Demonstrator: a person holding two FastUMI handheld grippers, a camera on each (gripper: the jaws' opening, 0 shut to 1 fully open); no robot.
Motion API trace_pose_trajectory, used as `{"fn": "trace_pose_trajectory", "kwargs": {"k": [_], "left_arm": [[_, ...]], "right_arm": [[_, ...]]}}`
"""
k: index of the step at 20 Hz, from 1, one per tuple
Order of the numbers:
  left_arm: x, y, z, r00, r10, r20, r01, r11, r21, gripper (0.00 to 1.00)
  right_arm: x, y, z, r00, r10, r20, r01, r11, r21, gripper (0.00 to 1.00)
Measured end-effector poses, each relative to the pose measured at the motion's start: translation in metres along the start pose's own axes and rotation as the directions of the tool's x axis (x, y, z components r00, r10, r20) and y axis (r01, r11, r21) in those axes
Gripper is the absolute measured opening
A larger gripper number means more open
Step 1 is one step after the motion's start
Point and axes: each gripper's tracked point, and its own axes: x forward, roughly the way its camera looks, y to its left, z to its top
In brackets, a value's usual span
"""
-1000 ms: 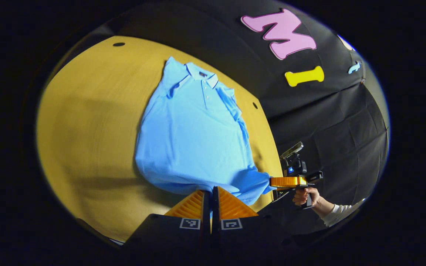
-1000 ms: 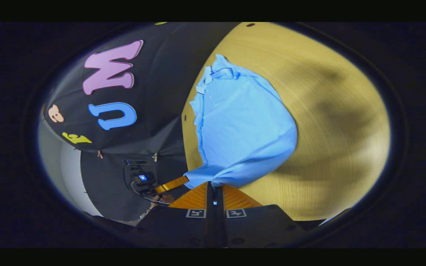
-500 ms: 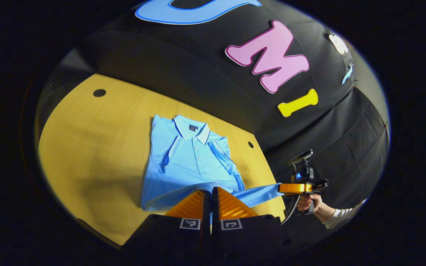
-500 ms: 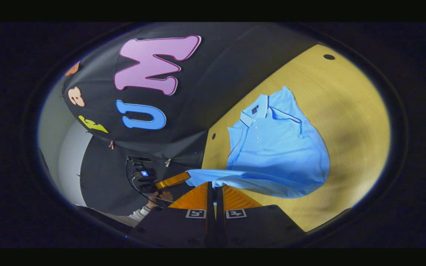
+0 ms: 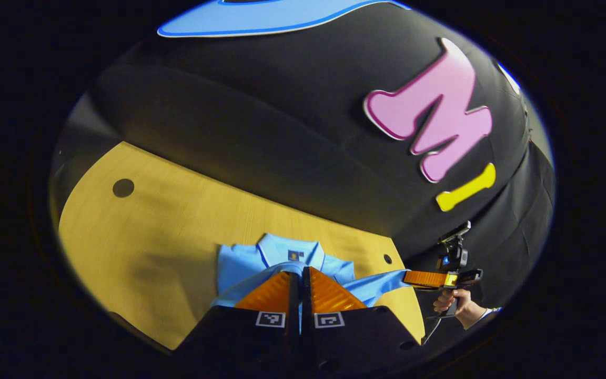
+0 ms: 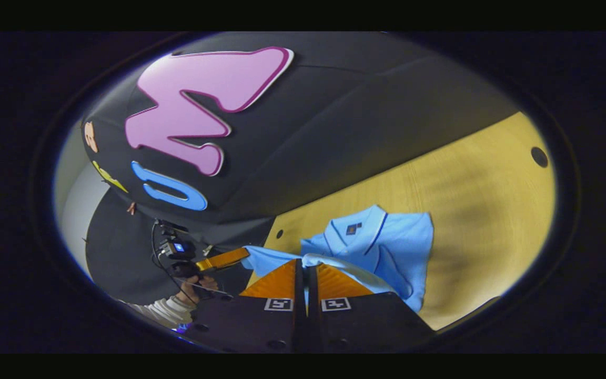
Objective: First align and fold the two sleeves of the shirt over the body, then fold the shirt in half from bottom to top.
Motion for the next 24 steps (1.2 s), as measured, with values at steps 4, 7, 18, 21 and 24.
{"fn": "trace_pose_trajectory", "kwargs": {"k": [4,7,18,21,24], "left_arm": [[0.051,0.046,-0.003,0.99,0.124,-0.062,-0.126,0.992,-0.024,0.06],[0.074,0.075,-0.037,0.958,0.223,-0.181,-0.222,0.975,0.025,0.07],[-0.023,0.063,-0.004,0.935,0.354,-0.003,-0.343,0.909,0.236,0.97],[-0.081,0.037,-0.036,0.944,0.309,-0.116,-0.27,0.925,0.269,0.97],[-0.15,0.009,-0.06,0.944,0.285,-0.165,-0.229,0.928,0.293,0.98]], "right_arm": [[0.043,-0.049,0.037,0.991,-0.126,0.049,0.126,0.992,-0.004,0.05],[0.068,-0.088,0.032,0.969,-0.246,0.028,0.244,0.969,0.049,0.0],[0.021,-0.048,-0.018,0.95,-0.311,0.027,0.311,0.933,-0.183,0.86],[-0.007,-0.006,-0.03,0.963,-0.266,0.037,0.267,0.936,-0.228,0.96],[-0.041,0.045,-0.05,0.971,-0.231,0.056,0.237,0.926,-0.293,0.96]]}}
